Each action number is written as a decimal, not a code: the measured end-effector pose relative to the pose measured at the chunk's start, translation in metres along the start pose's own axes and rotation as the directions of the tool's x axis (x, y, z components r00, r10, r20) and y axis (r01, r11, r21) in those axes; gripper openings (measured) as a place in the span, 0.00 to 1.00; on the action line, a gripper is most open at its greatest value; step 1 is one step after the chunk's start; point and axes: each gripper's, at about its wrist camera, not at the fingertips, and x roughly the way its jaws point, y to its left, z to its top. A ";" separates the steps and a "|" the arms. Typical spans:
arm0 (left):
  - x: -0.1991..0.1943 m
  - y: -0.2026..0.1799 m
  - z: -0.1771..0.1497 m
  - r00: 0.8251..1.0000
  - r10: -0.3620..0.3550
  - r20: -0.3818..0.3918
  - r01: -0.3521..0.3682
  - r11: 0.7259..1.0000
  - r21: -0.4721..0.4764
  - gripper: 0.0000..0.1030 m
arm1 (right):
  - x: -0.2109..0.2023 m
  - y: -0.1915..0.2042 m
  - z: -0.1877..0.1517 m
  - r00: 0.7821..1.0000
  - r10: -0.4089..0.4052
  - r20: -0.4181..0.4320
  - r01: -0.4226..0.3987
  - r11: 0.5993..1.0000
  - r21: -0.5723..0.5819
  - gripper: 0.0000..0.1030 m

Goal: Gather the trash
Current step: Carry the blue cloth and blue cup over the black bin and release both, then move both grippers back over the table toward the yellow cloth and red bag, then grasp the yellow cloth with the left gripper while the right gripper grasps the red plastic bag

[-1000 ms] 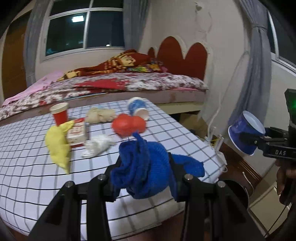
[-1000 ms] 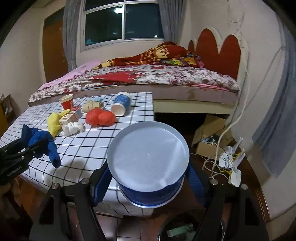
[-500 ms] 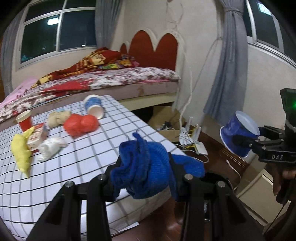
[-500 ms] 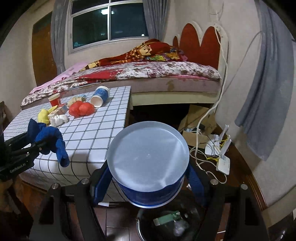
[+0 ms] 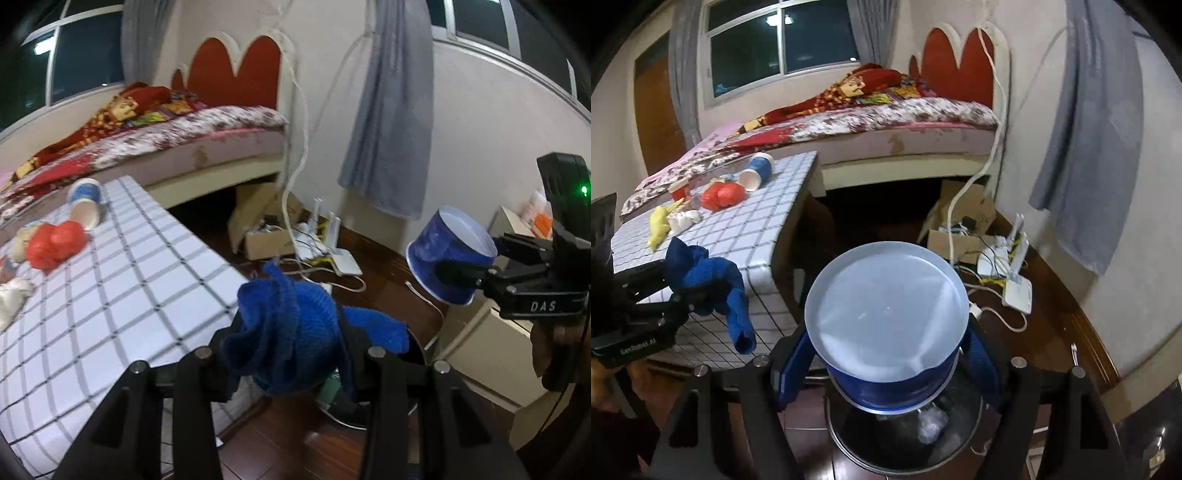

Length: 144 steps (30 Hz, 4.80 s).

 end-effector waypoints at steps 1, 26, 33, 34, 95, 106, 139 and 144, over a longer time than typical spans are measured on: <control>0.003 -0.004 -0.001 1.000 -0.007 -0.008 0.007 1.000 0.006 0.42 | 0.001 -0.005 -0.004 1.000 -0.004 -0.007 0.004 1.000 0.008 0.75; 0.106 -0.048 -0.041 0.958 -0.153 -0.244 0.158 0.987 0.001 0.46 | 0.073 -0.067 -0.060 0.965 0.178 -0.192 -0.116 0.948 0.297 0.76; 0.108 -0.038 -0.052 0.968 -0.054 -0.244 0.044 0.998 -0.044 0.99 | 0.086 -0.099 -0.064 0.962 0.040 -0.271 0.077 0.911 0.405 0.99; 0.105 -0.034 -0.054 0.969 -0.042 -0.241 0.030 0.998 -0.056 0.99 | 0.084 -0.103 -0.065 0.963 0.029 -0.269 0.089 0.905 0.416 0.99; -0.096 0.177 -0.035 0.877 0.480 -0.012 -0.463 0.838 -0.290 1.00 | 0.068 0.179 0.079 0.992 0.113 -0.052 -0.118 0.987 -0.106 0.99; -0.141 0.278 -0.061 0.810 0.582 -0.071 -0.554 0.721 -0.415 1.00 | 0.101 0.273 0.110 0.982 0.183 -0.036 -0.186 0.956 -0.227 0.99; -0.067 0.400 -0.047 0.887 0.413 -0.207 -0.457 0.727 -0.512 0.28 | 0.253 0.340 0.170 0.953 0.220 -0.208 -0.258 0.949 -0.179 0.42; -0.086 0.391 -0.052 0.883 0.441 -0.163 -0.456 0.719 -0.524 0.21 | 0.238 0.333 0.168 0.940 0.274 -0.203 -0.309 0.936 -0.170 0.24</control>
